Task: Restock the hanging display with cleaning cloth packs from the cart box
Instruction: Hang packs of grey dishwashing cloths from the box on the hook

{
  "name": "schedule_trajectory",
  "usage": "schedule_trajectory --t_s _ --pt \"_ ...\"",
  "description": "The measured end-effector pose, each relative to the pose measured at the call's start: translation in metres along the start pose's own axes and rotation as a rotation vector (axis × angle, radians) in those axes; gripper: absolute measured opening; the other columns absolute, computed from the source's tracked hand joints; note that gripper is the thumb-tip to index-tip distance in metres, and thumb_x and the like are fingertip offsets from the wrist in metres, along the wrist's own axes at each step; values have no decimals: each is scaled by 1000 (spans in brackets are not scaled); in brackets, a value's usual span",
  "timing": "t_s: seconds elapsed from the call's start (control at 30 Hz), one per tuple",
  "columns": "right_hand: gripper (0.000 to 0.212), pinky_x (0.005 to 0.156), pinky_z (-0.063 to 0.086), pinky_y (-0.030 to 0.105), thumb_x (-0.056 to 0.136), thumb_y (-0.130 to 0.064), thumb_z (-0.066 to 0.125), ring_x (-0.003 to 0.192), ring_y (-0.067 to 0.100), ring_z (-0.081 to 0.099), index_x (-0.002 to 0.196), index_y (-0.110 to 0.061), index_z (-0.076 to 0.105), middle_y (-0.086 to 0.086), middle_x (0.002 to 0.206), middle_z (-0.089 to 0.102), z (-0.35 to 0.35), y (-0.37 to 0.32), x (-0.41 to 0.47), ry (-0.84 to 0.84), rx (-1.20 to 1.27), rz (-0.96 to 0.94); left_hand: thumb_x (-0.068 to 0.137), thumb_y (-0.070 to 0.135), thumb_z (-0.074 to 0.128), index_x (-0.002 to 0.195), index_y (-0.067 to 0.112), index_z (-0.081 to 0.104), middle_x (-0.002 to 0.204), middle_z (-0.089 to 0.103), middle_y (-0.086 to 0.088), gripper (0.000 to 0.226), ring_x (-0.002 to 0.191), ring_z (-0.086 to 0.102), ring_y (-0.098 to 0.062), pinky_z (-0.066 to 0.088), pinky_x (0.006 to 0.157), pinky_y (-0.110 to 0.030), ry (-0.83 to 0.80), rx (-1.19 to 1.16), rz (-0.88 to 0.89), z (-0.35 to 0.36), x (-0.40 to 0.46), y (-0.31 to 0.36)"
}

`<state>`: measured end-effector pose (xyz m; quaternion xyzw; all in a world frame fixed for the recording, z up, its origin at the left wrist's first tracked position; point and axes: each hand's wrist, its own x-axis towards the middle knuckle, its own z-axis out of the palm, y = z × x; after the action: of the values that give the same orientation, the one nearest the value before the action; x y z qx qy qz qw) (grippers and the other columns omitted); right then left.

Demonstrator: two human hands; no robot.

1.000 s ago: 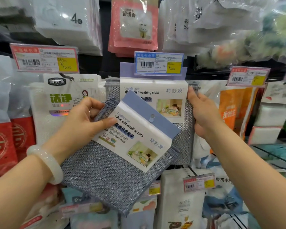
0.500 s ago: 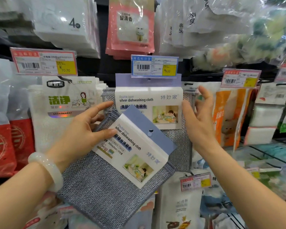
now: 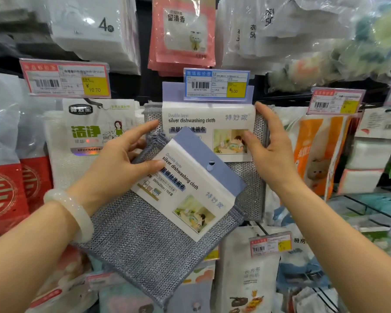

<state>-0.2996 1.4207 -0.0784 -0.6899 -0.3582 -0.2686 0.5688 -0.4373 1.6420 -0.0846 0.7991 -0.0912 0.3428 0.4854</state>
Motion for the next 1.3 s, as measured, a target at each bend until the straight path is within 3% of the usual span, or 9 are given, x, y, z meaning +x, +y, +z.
schedule_trajectory --t_s 0.17,0.4,0.6,0.77,0.9,1.0,1.07,1.17,1.3 --pt "55 111 35 38 90 -12 58 132 11 39 141 -21 37 0 141 45 1 0 1 -11 9 30 68 6 74 114 57 46 100 58 9 74 78 69 -1 55 57 -16 -16 45 -20 0 1 2" --pt "56 110 37 40 89 -10 60 132 10 40 140 -22 40 -3 140 45 1 -9 11 -2 54 22 54 27 74 109 65 49 100 56 11 71 78 67 6 53 57 -12 15 60 -52 -9 2 10" --pt "57 108 39 40 88 -10 61 132 8 40 140 -22 40 -8 139 46 -5 2 2 15 68 77 65 6 76 108 58 47 90 55 14 73 67 61 18 45 54 0 11 91 -33 5 -2 9" --pt "57 106 42 42 88 -11 61 130 10 44 139 -24 42 -6 139 49 -10 0 3 32 93 84 66 6 75 118 52 46 92 60 13 75 71 65 11 50 56 -7 2 52 -78 5 0 13" --pt "56 105 44 38 87 -9 62 129 8 45 138 -21 43 -6 139 50 -12 -3 11 47 120 85 67 4 75 127 43 46 79 64 21 78 69 65 10 51 54 -10 18 21 -81 4 6 14" --pt "55 108 40 36 88 -10 62 129 6 43 138 -20 44 -10 136 48 -8 1 11 -14 28 104 68 6 74 130 44 46 93 62 12 77 75 68 2 56 56 -18 -34 36 -144 6 4 8" --pt "54 113 32 37 89 -13 59 132 14 39 140 -21 40 -1 141 47 -3 3 13 -57 -95 90 70 6 74 123 52 47 102 57 5 76 77 71 -7 59 58 -28 -47 13 -196 7 2 1" --pt "61 106 18 19 91 -16 55 136 22 31 146 -21 28 9 146 37 5 2 15 -96 -288 65 70 3 73 112 59 48 101 53 6 75 72 72 -11 59 57 -33 -26 -42 -249 7 6 -6" --pt "74 116 8 38 91 -25 57 145 31 3 149 -23 12 17 157 1 14 1 -7 -153 -475 80 73 3 73 127 51 42 97 50 10 79 63 68 0 55 50 -22 -22 16 -255 13 12 -13"
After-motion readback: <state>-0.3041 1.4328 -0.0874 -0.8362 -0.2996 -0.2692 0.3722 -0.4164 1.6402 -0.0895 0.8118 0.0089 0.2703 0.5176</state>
